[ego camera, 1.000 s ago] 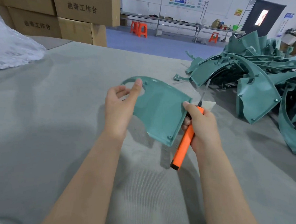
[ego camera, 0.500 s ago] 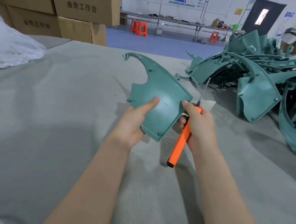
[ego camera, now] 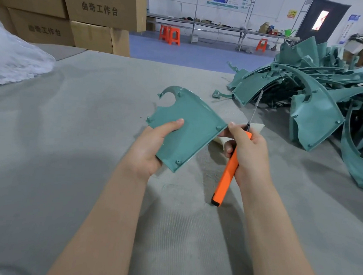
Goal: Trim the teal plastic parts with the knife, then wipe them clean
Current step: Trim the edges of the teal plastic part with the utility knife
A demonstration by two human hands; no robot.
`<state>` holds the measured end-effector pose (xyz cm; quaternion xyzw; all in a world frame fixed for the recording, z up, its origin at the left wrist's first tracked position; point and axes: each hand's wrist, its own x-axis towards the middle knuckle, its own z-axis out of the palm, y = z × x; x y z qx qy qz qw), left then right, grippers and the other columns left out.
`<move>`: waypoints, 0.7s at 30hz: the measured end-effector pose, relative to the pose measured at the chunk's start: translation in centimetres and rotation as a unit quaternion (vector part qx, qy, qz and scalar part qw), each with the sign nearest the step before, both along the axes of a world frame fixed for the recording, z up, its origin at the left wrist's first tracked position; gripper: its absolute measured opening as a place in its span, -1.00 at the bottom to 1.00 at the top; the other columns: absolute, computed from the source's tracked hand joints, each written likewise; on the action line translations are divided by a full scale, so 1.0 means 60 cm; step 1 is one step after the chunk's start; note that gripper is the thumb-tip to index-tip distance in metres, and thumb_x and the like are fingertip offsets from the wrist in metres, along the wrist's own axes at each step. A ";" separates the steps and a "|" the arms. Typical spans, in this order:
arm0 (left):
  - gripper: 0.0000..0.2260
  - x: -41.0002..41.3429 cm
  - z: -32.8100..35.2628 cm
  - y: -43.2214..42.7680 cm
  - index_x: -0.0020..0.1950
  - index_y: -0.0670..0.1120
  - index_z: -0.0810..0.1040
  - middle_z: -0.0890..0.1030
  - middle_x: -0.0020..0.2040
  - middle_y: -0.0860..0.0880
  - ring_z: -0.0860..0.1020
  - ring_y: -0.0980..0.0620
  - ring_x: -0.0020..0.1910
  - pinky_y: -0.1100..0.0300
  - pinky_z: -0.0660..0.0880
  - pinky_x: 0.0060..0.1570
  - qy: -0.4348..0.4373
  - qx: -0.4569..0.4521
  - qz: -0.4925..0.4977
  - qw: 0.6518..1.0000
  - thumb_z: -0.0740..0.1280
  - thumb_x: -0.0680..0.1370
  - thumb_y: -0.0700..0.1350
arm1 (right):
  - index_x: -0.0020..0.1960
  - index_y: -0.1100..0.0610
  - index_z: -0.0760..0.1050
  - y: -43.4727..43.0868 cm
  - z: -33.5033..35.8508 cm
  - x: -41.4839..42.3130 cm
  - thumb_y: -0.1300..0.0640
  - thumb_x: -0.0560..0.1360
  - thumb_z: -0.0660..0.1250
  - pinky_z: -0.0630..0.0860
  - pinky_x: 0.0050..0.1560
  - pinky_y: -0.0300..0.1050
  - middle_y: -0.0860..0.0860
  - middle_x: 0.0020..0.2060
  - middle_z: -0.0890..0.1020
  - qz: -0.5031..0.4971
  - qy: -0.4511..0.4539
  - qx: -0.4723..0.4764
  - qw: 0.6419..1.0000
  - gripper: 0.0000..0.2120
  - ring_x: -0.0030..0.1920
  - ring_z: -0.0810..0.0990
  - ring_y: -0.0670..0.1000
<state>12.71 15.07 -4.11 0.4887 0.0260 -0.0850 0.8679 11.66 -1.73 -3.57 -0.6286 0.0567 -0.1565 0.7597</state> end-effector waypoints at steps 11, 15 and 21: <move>-0.81 0.004 0.007 0.004 0.13 -0.13 0.60 0.70 0.03 -0.10 0.68 -0.03 -0.06 0.12 0.64 -0.15 0.023 -0.048 0.073 0.996 0.38 0.52 -0.18 | -0.31 0.10 0.31 -0.016 -0.006 0.007 0.08 0.57 0.31 0.28 -0.51 -0.22 -0.07 -0.57 0.35 -0.051 0.063 -0.043 0.996 -0.68 -0.58 0.31 -0.07; -0.81 0.005 0.006 0.006 0.12 -0.10 0.60 0.71 -0.04 -0.07 0.69 0.01 -0.16 0.17 0.62 -0.28 0.040 -0.060 0.078 0.994 0.40 0.51 -0.16 | -0.16 0.13 0.38 -0.009 0.002 0.002 -0.10 0.59 0.26 0.30 -0.55 -0.23 -0.08 -0.53 0.45 0.016 0.038 -0.045 0.998 -0.69 -0.58 0.34 -0.08; -0.83 0.004 0.007 0.007 0.10 -0.12 0.61 0.71 -0.06 -0.07 0.70 0.01 -0.19 0.19 0.58 -0.35 0.045 -0.076 0.078 0.993 0.39 0.52 -0.16 | -0.04 0.09 0.36 -0.013 0.004 -0.004 0.34 0.50 0.33 0.45 -0.34 -0.16 -0.01 -0.31 0.48 0.185 -0.030 -0.076 0.979 -0.79 -0.38 0.45 0.01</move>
